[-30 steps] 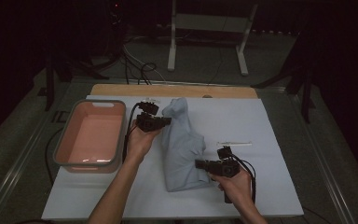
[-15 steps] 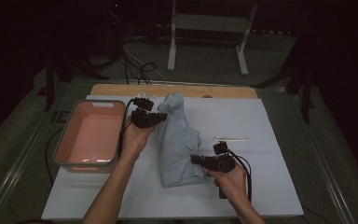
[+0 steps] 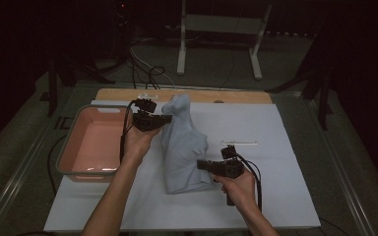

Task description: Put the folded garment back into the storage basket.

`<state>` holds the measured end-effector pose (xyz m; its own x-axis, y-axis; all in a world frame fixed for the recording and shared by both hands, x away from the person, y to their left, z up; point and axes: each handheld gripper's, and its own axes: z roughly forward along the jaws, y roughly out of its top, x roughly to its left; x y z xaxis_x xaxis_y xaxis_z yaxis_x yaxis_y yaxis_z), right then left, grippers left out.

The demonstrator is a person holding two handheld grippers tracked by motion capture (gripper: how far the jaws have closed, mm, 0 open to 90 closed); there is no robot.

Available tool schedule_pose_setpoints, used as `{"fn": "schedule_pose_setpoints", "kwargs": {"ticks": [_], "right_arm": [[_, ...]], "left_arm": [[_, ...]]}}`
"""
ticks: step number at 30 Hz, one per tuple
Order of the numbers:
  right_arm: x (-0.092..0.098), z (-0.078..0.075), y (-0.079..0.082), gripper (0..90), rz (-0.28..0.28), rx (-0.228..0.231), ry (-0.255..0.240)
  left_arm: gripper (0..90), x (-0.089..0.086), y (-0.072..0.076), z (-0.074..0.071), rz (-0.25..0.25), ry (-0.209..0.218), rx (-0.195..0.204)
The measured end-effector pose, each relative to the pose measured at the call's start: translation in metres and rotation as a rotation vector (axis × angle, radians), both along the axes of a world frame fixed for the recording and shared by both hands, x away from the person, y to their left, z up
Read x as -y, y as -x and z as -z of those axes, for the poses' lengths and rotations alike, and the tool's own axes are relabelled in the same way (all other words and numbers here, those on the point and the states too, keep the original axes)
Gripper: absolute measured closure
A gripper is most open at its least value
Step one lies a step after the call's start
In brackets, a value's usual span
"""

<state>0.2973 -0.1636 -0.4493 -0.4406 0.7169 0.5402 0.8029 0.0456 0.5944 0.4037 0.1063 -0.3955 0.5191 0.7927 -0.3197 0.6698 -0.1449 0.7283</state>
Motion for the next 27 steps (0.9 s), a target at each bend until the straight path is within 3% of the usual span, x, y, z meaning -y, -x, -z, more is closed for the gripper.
{"fn": "schedule_pose_setpoints", "kwargs": {"ticks": [27], "right_arm": [[-0.022,-0.016,-0.018,82.1,-0.046,-0.006,-0.015]], "left_arm": [[88.4,-0.02,-0.012,-0.022,0.004,0.037,0.022]]}}
